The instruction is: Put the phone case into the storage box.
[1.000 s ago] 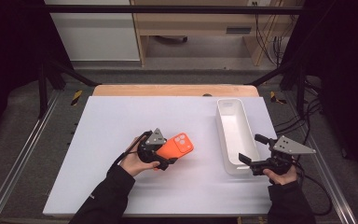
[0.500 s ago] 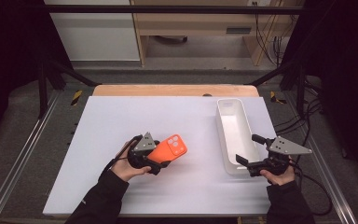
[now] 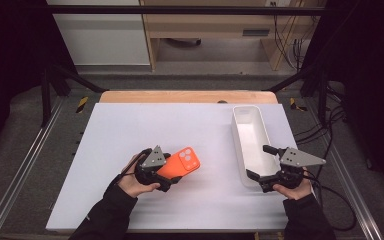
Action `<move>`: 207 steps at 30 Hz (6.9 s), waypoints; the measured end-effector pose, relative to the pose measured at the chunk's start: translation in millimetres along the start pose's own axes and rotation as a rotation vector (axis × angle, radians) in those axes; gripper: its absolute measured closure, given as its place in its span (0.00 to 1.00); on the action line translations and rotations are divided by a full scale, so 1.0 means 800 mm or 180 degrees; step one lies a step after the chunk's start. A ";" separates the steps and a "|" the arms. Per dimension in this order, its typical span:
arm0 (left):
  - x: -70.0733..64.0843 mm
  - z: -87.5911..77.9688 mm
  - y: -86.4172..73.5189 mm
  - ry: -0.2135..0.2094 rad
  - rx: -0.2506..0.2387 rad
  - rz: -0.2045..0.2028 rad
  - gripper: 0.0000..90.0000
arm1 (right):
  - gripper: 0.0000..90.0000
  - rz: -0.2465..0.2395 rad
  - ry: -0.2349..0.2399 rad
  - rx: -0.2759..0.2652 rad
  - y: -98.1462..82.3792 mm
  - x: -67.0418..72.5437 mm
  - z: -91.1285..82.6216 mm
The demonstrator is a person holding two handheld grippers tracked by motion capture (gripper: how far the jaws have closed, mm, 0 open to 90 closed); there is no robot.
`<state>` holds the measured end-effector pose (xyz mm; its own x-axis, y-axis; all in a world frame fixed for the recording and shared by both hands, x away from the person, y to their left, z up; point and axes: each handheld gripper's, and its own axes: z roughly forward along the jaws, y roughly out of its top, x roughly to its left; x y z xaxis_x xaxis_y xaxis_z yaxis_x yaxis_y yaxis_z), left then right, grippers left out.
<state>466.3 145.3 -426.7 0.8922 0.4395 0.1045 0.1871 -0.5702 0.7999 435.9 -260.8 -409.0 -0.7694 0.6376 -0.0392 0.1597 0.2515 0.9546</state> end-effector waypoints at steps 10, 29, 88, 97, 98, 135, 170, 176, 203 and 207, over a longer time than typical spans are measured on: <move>-0.008 -0.005 0.006 -0.0025 -0.0039 0.0098 0.17 | 0.00 -0.0151 0.0075 0.0114 0.006 0.013 0.011; -0.023 -0.006 0.019 -0.0116 -0.0041 0.0309 0.17 | 0.00 -0.0490 0.0250 0.0308 0.015 0.040 0.033; -0.044 0.006 0.049 -0.0373 -0.0046 0.1015 0.17 | 0.01 -0.1556 0.0631 0.0579 0.044 0.091 0.075; -0.048 0.011 0.053 -0.0405 -0.0072 0.1075 0.17 | 0.01 -0.1593 0.0694 0.0586 0.042 0.091 0.077; -0.048 0.011 0.054 -0.0405 -0.0065 0.1090 0.17 | 0.01 -0.1600 0.0694 0.0589 0.042 0.091 0.078; -0.067 0.014 0.065 -0.0571 -0.0237 0.1354 0.17 | 0.01 -0.1774 0.0955 0.0529 0.038 0.091 0.077; -0.071 0.019 0.062 -0.0682 -0.0308 0.1358 0.17 | 0.13 -0.1720 0.1434 0.0426 0.032 0.087 0.092; -0.071 0.019 0.061 -0.0692 -0.0310 0.1355 0.17 | 0.16 -0.1725 0.1459 0.0417 0.032 0.085 0.091; -0.068 0.021 0.064 -0.0842 -0.0264 0.1232 0.17 | 0.18 -0.1636 0.1547 0.0488 0.036 0.084 0.088; -0.068 0.022 0.064 -0.0872 -0.0233 0.1202 0.17 | 0.18 -0.1612 0.1561 0.0525 0.036 0.085 0.088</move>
<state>434.6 80.0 -401.3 0.9697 0.0058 0.2443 -0.1920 -0.6002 0.7765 432.0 -159.0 -405.0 -0.9564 0.0233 -0.2910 -0.2285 0.5608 0.7958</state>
